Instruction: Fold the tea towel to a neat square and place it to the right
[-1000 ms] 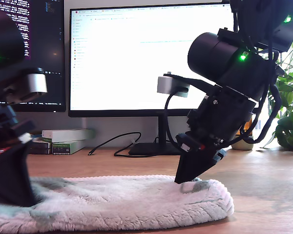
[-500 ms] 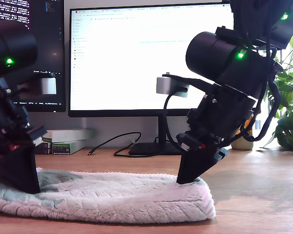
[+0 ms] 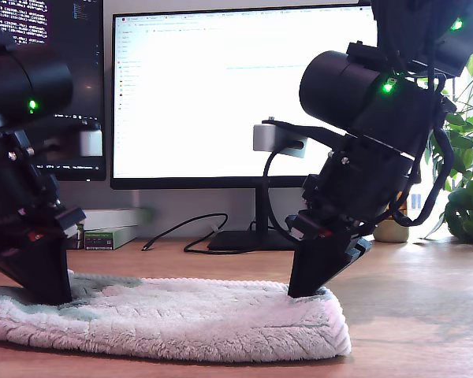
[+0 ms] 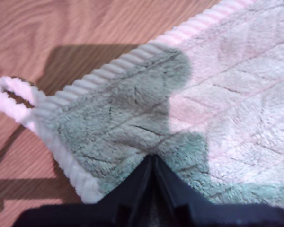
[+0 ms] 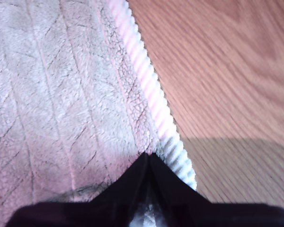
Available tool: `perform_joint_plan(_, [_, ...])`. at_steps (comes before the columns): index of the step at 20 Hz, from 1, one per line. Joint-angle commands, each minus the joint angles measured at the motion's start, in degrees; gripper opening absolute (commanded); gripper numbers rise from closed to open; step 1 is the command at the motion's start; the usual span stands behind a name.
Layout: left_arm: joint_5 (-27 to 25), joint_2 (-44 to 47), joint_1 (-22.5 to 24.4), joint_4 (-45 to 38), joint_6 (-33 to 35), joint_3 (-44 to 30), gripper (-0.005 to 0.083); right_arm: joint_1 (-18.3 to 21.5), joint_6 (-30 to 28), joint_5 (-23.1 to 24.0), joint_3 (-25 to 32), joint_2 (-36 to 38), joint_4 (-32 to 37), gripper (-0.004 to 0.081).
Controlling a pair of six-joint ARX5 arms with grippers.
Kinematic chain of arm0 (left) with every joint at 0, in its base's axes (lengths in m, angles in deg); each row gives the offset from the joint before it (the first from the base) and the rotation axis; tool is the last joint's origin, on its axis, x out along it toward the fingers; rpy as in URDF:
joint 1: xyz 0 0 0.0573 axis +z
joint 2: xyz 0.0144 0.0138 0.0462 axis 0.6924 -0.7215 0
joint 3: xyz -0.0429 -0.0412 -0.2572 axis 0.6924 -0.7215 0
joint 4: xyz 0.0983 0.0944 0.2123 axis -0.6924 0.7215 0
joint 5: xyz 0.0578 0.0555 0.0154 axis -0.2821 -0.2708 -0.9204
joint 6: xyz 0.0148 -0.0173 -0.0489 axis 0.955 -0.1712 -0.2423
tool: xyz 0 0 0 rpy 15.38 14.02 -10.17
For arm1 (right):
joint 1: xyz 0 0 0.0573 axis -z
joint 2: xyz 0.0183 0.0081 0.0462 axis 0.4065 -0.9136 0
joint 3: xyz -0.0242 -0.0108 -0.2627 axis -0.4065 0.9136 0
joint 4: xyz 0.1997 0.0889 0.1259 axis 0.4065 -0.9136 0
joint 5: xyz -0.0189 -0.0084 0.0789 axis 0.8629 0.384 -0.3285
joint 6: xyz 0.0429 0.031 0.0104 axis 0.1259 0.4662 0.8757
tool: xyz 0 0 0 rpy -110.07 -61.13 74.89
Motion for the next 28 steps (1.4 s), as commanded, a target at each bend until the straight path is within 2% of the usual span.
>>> perform_joint_plan(1, [0.2,-3.3,0.0,-0.3,0.7,-0.6,-0.0021,-0.7,0.2,0.7,2.4,-1.7,-3.0,-0.0012])
perform_joint_plan(16, [-0.9,-8.9,0.6,-10.5,3.7,0.6,-0.0021,-5.1,0.3,0.2,2.4,-0.4,-8.0,-0.0012])
perform_joint_plan(28, [3.2,-17.7,0.5,-10.2,6.1,9.1,-0.0021,-7.0,3.3,0.2,2.4,2.4,-12.0,-0.0012])
